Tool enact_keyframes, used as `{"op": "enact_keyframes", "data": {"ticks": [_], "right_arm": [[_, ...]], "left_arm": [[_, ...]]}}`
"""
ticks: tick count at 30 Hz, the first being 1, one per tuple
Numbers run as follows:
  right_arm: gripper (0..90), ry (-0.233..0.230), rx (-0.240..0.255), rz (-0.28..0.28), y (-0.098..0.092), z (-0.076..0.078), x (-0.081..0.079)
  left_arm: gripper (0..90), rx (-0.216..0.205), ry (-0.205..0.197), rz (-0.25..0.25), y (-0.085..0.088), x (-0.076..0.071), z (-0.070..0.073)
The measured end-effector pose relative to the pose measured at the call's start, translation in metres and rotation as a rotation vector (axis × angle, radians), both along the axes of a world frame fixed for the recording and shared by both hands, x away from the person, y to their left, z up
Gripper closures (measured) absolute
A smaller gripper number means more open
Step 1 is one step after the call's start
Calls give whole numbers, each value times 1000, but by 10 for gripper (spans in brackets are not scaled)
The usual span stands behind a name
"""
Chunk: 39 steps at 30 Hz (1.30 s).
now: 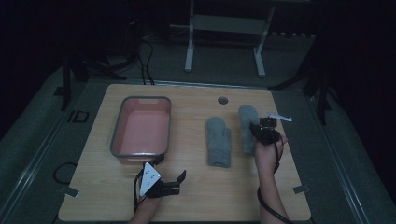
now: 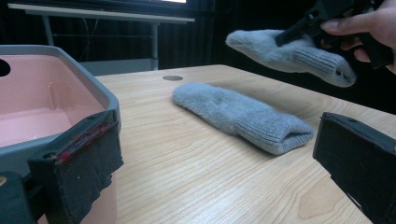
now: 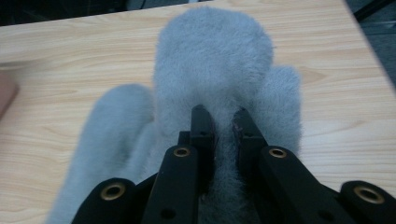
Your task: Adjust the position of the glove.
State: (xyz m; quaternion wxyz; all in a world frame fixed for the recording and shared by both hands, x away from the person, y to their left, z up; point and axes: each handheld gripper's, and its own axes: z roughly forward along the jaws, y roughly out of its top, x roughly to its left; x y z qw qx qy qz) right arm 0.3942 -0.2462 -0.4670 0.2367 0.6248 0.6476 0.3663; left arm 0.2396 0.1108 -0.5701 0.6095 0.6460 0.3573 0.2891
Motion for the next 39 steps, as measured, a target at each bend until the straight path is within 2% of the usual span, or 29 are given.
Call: {"op": "enact_keyframes", "data": {"ticks": [2, 5, 10, 16, 22, 25, 29, 35, 37, 39], "right_arm": [[821, 10, 31, 7, 9, -1, 1], [821, 20, 43, -1, 19, -3, 0], [821, 48, 72, 22, 43, -11, 1], [821, 51, 84, 26, 64, -14, 1], [821, 29, 62, 52, 88, -7, -1], [821, 32, 54, 59, 96, -9, -1], [820, 55, 80, 71, 99, -19, 1], [819, 74, 58, 63, 104, -31, 1], [818, 81, 35, 55, 103, -37, 2], [812, 82, 39, 55, 103, -41, 2]], "left_arm": [[13, -1, 0, 0, 0, 0, 0], [13, -2, 1, 0, 0, 0, 0], [13, -1, 0, -1, 0, 0, 0], [13, -1, 0, -1, 0, 0, 0], [13, 1, 0, -2, 0, 0, 0], [13, 0, 1, -2, 0, 0, 0], [13, -4, 2, -4, 1, 0, 0], [13, -4, 2, -5, 1, 0, 0], [13, -2, 3, -5, 1, 0, 0], [13, -3, 3, -6, 0, 0, 0]]}}
